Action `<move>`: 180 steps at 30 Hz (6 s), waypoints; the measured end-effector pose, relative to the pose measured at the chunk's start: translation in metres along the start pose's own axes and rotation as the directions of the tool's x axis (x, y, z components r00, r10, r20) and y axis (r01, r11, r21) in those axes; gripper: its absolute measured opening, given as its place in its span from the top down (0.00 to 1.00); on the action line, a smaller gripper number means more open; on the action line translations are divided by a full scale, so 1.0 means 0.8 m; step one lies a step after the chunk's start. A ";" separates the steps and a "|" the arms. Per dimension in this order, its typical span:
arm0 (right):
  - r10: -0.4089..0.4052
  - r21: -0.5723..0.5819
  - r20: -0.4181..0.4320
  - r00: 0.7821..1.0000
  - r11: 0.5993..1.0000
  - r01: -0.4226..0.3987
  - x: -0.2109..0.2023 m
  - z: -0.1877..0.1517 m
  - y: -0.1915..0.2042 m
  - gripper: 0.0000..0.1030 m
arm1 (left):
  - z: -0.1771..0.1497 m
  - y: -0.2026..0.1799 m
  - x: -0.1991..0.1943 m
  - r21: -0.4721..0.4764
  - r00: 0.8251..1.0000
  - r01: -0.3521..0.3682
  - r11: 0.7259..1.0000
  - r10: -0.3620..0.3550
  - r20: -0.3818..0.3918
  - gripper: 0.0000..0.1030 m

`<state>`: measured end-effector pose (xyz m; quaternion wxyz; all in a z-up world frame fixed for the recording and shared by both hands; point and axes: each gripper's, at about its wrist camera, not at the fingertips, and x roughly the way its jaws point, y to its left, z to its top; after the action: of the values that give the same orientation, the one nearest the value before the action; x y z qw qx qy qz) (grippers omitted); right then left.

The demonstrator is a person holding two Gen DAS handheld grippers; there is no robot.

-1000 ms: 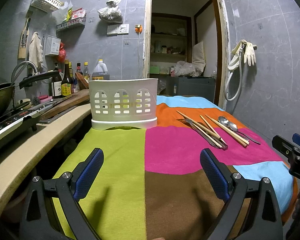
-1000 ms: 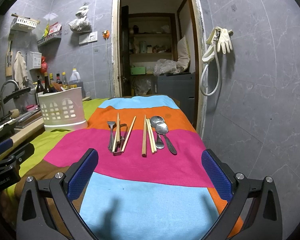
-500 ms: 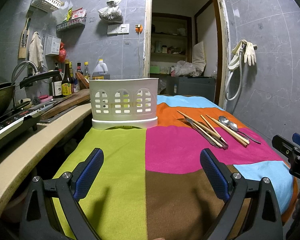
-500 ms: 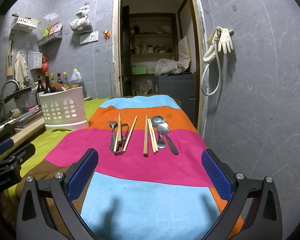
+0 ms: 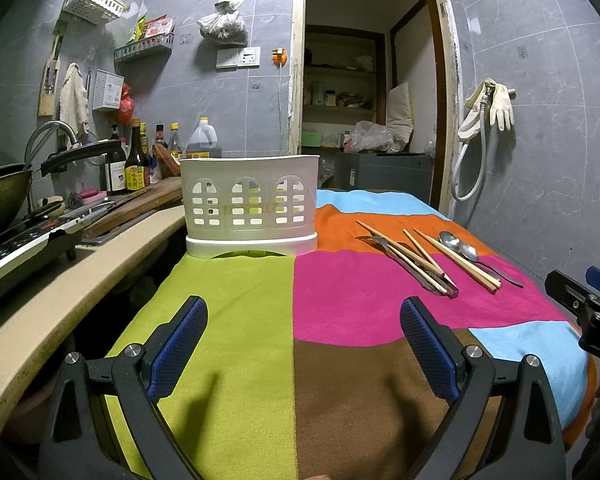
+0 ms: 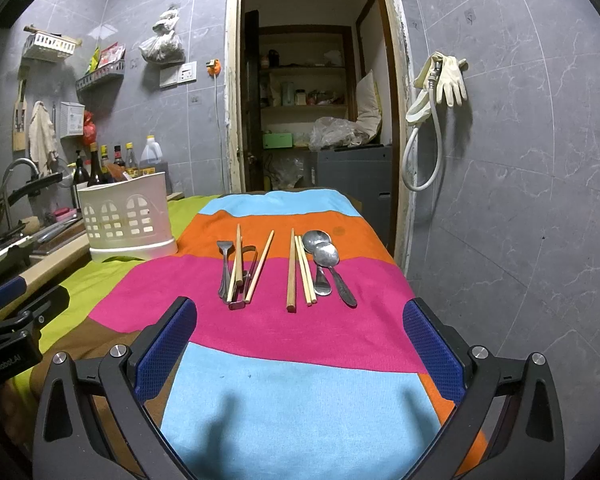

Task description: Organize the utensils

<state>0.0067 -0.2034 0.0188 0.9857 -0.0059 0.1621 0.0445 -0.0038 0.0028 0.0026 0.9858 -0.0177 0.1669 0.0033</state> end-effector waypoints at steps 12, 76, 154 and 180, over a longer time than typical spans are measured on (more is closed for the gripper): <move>0.001 0.001 -0.001 1.000 1.000 -0.001 0.000 0.000 0.000 0.00 | 0.000 0.000 0.000 -0.001 1.000 0.000 1.000 0.000 0.000 0.08; 0.136 -0.089 -0.484 0.864 0.975 -0.204 0.262 0.061 -0.079 0.54 | 0.106 -0.036 0.319 -0.087 0.798 0.345 0.935 -0.341 -0.497 0.68; 0.508 -0.074 0.377 0.775 0.850 -0.521 0.238 0.260 0.172 0.69 | 0.256 0.169 0.142 -0.091 0.939 0.050 0.995 -0.016 0.345 1.00; 0.370 -0.018 0.367 0.854 0.920 -0.391 0.309 0.202 0.227 0.69 | 0.202 0.205 0.206 -0.160 0.925 -0.156 0.975 0.201 0.321 1.00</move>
<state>0.2752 0.0031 0.0928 0.9699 0.0625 -0.0237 0.2340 0.2026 0.1729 0.0954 0.9920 -0.0663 -0.0030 0.1072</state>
